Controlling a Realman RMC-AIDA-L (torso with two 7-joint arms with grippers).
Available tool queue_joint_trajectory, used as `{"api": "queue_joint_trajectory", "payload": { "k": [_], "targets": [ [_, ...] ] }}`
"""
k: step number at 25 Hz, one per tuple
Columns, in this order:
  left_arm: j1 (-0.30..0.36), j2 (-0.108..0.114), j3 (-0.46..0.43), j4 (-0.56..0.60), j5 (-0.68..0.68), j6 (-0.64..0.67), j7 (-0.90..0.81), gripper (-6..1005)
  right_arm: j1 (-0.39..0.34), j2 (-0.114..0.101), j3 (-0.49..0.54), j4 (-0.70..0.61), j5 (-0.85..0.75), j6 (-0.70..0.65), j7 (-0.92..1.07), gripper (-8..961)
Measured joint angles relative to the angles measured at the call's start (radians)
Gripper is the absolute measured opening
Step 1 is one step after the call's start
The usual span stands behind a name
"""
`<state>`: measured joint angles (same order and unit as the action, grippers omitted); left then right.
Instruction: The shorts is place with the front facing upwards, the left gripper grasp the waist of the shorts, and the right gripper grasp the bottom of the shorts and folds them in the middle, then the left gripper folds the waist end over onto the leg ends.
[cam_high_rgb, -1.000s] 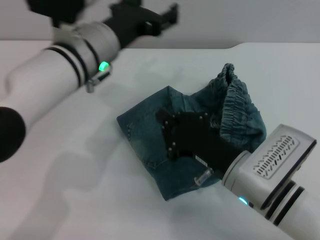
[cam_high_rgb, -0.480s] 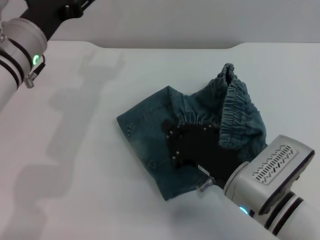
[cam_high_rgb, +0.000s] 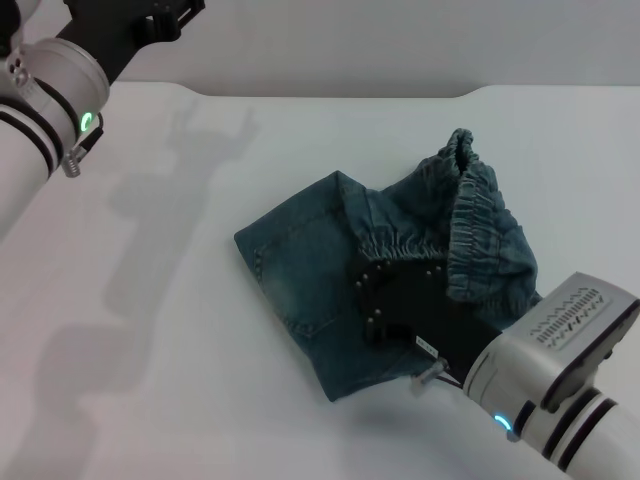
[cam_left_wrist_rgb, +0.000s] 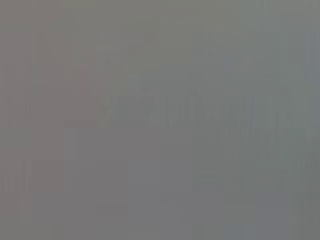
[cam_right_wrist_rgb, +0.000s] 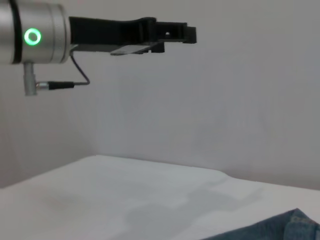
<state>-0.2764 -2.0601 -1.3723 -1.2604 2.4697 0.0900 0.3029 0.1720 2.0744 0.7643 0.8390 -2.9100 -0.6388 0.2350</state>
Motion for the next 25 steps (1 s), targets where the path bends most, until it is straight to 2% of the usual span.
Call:
{"api": "queue_joint_trajectory", "payload": {
  "k": [5, 8, 18, 25],
  "targets": [
    [-0.009, 0.000, 0.005, 0.008, 0.000, -0.005, 0.001, 834, 0.046, 0.000, -0.024, -0.040, -0.001, -0.029, 0.063, 0],
    [-0.012, 0.000, 0.007, 0.010, 0.000, -0.012, 0.001, 834, 0.048, 0.000, -0.022, -0.052, -0.001, -0.029, 0.069, 0],
    [-0.021, 0.000, 0.009, 0.010, 0.000, -0.045, 0.002, 834, -0.062, -0.023, 0.098, -0.024, -0.004, -0.038, 0.022, -1],
    [-0.042, 0.000, 0.018, 0.026, 0.000, -0.073, 0.002, 834, -0.116, -0.023, 0.180, -0.016, -0.005, -0.038, -0.042, -1]
  ]
}}
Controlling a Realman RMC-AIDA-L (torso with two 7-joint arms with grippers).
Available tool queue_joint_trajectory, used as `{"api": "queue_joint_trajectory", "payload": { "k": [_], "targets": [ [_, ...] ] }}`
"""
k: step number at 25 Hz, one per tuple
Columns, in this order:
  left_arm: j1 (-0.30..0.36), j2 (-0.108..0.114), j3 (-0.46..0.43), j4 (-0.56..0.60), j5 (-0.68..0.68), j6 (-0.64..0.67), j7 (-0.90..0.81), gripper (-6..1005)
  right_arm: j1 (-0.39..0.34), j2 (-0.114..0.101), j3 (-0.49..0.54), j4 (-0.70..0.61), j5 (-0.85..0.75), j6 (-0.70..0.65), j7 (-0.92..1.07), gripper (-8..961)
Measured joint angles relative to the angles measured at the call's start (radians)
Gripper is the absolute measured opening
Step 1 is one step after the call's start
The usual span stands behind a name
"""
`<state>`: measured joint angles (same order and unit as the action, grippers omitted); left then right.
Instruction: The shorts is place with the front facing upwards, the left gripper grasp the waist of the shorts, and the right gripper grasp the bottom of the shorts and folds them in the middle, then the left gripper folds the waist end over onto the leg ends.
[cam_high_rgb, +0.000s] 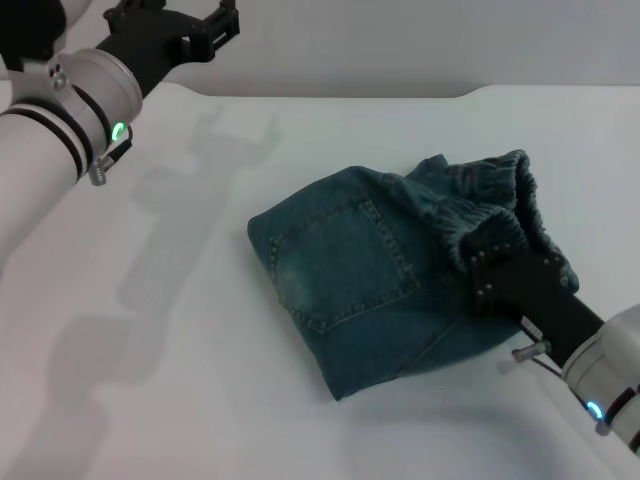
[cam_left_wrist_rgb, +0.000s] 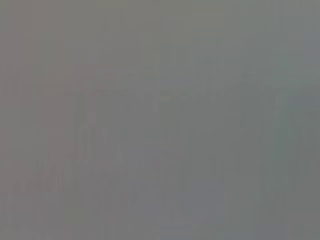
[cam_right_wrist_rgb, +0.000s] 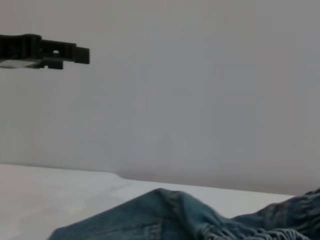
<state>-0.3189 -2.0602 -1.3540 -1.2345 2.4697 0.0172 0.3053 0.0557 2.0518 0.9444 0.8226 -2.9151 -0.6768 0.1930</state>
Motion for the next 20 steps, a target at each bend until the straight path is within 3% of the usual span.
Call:
{"api": "queue_joint_trajectory", "payload": {
  "k": [7, 14, 20],
  "targets": [
    [-0.036, -0.001, 0.018, 0.035, 0.000, -0.021, 0.000, 834, -0.027, -0.002, 0.057, 0.022, -0.001, 0.003, -0.054, -1],
    [-0.059, -0.001, 0.041, 0.056, 0.000, -0.022, 0.000, 834, -0.048, 0.013, 0.170, 0.028, -0.001, -0.005, -0.143, -1],
    [-0.063, -0.003, 0.045, 0.067, 0.000, -0.021, 0.000, 834, -0.035, 0.018, 0.186, 0.027, -0.001, -0.061, -0.164, -1]
  ]
}}
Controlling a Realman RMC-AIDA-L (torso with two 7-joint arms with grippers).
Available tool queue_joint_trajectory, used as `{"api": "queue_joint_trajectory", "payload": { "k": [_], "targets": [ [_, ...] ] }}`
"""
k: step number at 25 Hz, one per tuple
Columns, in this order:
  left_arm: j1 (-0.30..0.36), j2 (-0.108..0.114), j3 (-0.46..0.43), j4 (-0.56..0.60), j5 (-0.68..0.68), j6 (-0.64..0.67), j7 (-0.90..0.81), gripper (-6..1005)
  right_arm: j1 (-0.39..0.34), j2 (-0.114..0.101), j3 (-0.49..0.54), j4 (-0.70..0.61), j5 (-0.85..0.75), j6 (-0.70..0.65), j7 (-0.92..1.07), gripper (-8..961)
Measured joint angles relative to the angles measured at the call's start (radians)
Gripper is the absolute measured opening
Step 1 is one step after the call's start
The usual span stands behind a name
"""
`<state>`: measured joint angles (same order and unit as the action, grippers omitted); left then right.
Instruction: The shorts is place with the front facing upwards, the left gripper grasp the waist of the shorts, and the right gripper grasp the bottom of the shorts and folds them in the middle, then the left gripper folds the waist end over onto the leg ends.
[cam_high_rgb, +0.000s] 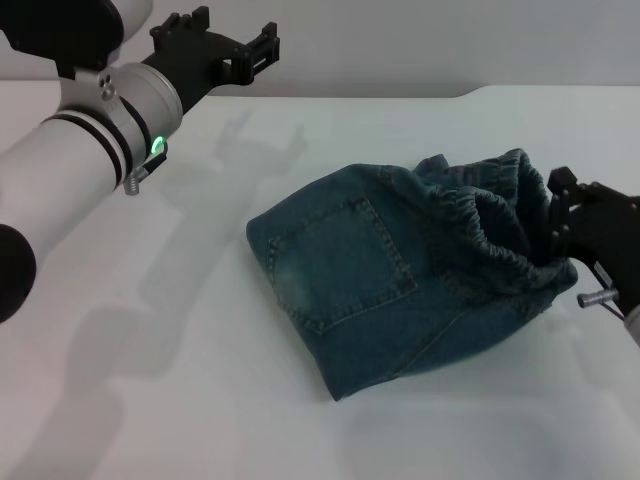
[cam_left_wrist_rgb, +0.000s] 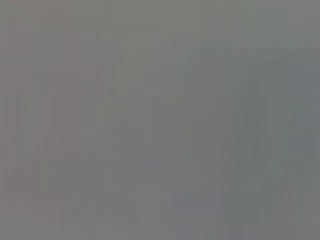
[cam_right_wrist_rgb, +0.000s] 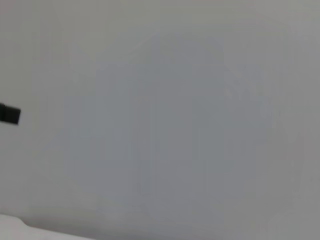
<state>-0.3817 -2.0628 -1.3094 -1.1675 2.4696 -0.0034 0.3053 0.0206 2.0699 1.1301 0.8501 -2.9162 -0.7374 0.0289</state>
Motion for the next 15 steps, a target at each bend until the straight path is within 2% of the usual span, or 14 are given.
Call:
{"api": "queue_joint_trajectory", "payload": {
  "k": [4, 15],
  "targets": [
    [-0.010, -0.001, 0.007, 0.019, -0.003, 0.003, -0.001, 834, 0.041, -0.001, -0.012, 0.004, 0.000, -0.003, -0.007, 0],
    [-0.084, -0.005, 0.036, 0.082, -0.008, 0.006, -0.011, 834, 0.201, -0.002, -0.145, -0.013, -0.002, 0.068, 0.015, -1]
  ]
}}
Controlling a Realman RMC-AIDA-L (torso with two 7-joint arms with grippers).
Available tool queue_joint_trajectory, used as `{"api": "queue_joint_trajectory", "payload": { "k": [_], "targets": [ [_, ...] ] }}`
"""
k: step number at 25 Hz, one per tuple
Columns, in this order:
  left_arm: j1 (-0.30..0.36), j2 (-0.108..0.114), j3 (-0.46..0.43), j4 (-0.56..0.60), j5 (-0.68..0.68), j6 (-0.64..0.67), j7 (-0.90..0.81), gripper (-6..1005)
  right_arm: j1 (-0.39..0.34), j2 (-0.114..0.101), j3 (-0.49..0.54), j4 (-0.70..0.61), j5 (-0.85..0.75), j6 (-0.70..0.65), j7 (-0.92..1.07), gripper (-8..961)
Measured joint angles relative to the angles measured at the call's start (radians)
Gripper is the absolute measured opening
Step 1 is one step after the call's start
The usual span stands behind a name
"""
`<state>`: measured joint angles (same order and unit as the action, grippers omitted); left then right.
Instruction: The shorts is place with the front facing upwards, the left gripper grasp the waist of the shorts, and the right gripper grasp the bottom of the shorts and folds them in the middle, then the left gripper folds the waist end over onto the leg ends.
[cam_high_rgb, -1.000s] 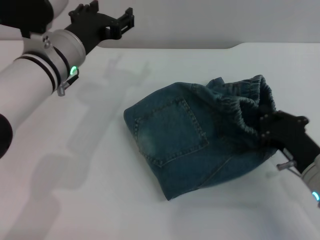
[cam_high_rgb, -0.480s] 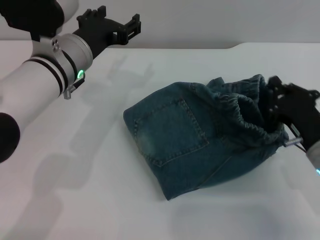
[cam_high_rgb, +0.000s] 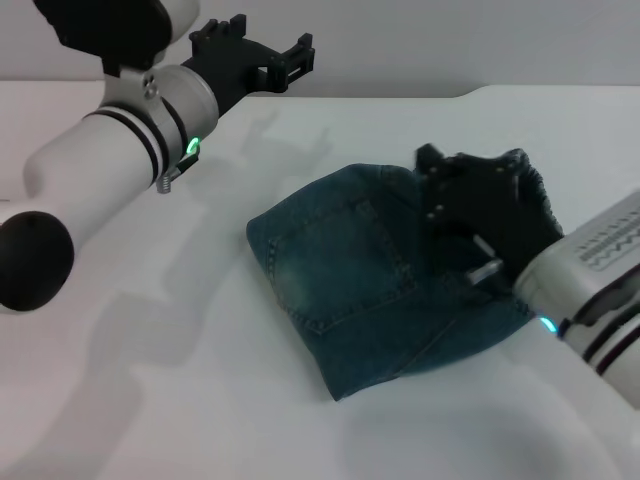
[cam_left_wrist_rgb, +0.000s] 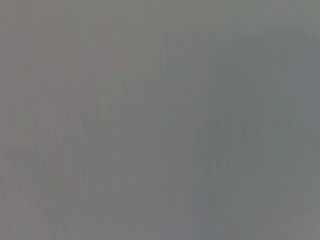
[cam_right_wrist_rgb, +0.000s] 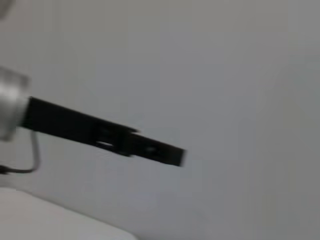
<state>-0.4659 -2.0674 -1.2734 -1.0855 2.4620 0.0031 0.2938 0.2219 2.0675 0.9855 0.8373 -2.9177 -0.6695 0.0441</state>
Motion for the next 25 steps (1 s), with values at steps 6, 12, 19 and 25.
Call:
{"api": "queue_joint_trajectory", "payload": {
  "k": [6, 12, 19, 25],
  "targets": [
    [-0.029, -0.001, 0.005, 0.023, -0.002, 0.000, -0.002, 834, 0.054, 0.002, -0.063, -0.018, 0.000, 0.008, 0.060, -1],
    [-0.039, -0.002, 0.006, 0.029, -0.004, 0.000, -0.004, 833, 0.080, 0.007, -0.105, -0.062, 0.004, 0.007, 0.106, 0],
    [-0.019, 0.001, -0.004, 0.024, -0.005, 0.031, -0.024, 833, 0.062, 0.007, -0.102, -0.109, 0.006, -0.005, 0.147, -1],
    [0.027, 0.006, -0.027, 0.009, -0.005, 0.070, -0.040, 833, 0.007, -0.007, -0.033, -0.112, 0.003, -0.007, 0.141, 0]
  ]
}}
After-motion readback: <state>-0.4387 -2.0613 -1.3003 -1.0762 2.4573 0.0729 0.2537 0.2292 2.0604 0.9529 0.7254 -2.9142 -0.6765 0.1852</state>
